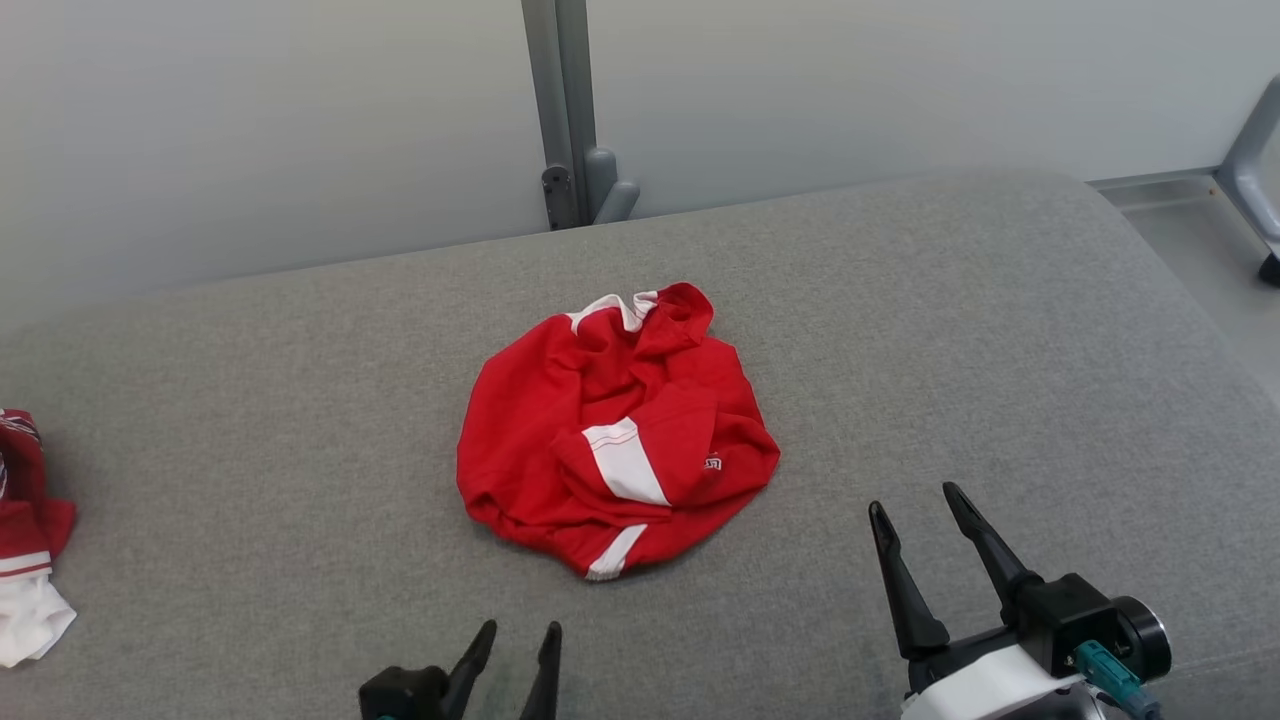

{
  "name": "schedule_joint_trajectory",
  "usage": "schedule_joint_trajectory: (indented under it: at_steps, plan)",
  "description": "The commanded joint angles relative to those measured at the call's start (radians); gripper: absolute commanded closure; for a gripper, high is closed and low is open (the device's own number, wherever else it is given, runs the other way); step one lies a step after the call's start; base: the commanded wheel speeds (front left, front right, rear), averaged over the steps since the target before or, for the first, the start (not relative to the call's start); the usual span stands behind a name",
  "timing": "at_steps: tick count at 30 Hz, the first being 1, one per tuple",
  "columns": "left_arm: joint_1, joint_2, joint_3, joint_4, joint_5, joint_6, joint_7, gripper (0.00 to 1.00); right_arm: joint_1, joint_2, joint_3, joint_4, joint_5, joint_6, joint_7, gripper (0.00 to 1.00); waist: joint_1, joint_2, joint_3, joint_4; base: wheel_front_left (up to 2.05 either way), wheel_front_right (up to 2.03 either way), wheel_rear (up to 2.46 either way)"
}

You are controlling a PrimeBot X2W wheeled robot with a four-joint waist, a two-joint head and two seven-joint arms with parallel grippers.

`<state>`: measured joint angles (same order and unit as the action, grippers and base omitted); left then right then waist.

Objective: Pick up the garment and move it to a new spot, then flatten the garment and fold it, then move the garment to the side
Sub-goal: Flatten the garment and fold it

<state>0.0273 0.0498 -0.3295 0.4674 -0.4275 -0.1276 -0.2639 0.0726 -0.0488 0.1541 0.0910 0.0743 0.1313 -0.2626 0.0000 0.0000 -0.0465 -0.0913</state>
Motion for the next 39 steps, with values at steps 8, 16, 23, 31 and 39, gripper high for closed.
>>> schedule_joint_trajectory:
  at_steps: [8,16,23,31,39]
  plan:
    - [-0.165,0.003,-0.142,0.132,-0.071,-0.005,0.000,0.00,-0.033,-0.003,0.005,-0.016,-0.026,-0.001,-0.002,0.00,0.0000,0.0000,0.080,-0.036,0.00,0.00,0.00]
    - [-0.321,0.003,-0.247,0.250,-0.163,-0.005,0.000,0.00,-0.071,-0.003,0.003,-0.040,-0.041,-0.001,-0.002,0.00,0.0000,0.0000,0.185,-0.053,0.00,0.00,0.00]
    - [-0.397,0.003,-0.249,0.288,-0.132,0.004,0.000,1.00,-0.099,-0.003,-0.001,-0.048,-0.038,-0.001,-0.002,0.00,0.0000,0.0000,0.235,-0.057,0.00,0.00,0.00]
    - [-0.384,0.003,-0.223,0.269,-0.081,-0.002,0.000,1.00,-0.092,-0.003,-0.003,-0.039,-0.028,-0.001,-0.002,0.00,0.0000,0.0000,0.208,-0.053,0.00,0.00,0.00]
    - [-0.489,0.034,-0.279,0.151,-0.077,-0.005,0.000,1.00,-0.074,-0.003,0.018,-0.022,0.007,-0.001,-0.002,0.00,0.0000,0.0000,0.135,-0.064,0.00,0.00,0.00]
